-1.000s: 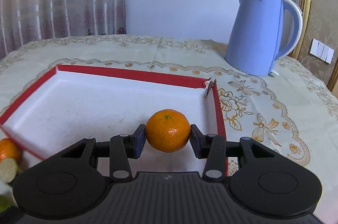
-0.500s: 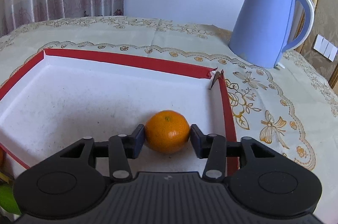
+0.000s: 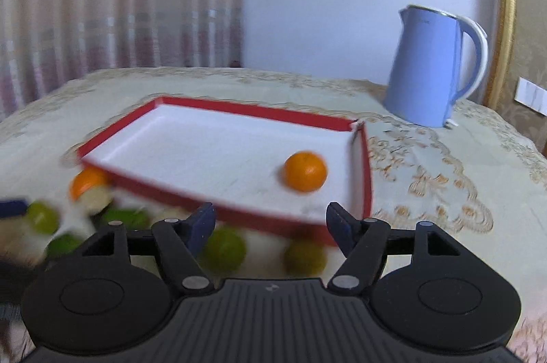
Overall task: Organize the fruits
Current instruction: 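Withdraw the right tool from the tray while the left tool approaches the green fruit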
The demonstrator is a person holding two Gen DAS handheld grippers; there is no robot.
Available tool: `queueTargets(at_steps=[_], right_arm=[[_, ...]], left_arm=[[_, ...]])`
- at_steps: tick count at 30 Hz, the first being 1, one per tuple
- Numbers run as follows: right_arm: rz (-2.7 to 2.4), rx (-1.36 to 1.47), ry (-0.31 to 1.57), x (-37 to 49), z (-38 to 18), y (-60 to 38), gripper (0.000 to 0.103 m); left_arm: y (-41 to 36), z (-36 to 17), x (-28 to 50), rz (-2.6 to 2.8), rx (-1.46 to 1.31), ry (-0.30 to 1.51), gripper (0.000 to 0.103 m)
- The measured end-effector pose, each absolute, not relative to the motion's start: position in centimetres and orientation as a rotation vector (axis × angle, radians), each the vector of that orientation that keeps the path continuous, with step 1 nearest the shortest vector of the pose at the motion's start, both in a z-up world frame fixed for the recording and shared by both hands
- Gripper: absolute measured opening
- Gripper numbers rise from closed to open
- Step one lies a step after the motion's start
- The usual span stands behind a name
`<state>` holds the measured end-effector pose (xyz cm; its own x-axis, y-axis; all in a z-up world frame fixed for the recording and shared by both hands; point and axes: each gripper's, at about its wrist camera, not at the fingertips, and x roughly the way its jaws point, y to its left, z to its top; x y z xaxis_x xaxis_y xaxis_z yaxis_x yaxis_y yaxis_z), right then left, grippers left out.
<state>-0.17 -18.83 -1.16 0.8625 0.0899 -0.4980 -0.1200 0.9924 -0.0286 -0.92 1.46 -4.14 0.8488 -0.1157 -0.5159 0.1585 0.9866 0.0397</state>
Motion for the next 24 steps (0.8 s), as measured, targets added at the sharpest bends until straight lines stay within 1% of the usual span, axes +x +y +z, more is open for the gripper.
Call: queueTargets(at_steps=[5,11,15,19,24], right_arm=[[0.154,-0.096,0.496,-3.1,-2.3,-18.2,0.071],[0.159,-0.052,0.533,-2.4,-3.7,-18.5,0.071],[0.150,-0.040,0.524,-2.4,-3.9,-18.5,0.077],[0.156,-0.053,0.526,-2.4,-3.9,-18.1,0.078],[0.176,-0.075,0.543,-2.2,-4.0,-17.5,0.078]], left_arm=[[2.3,-4.1,-2.1,-0.147,0.097,0.528,0.103],[2.9,-3.3,-3.1,-0.167,0.109,0.485,0.103],[2.8,-2.9,-3.6,-0.209,0.106,0.466,0.103],[2.8,-2.8,-4.9,-0.235,0.141,0.430,0.103],[3.9,-3.0,-5.8,-0.243,0.151,0.442,0.103]])
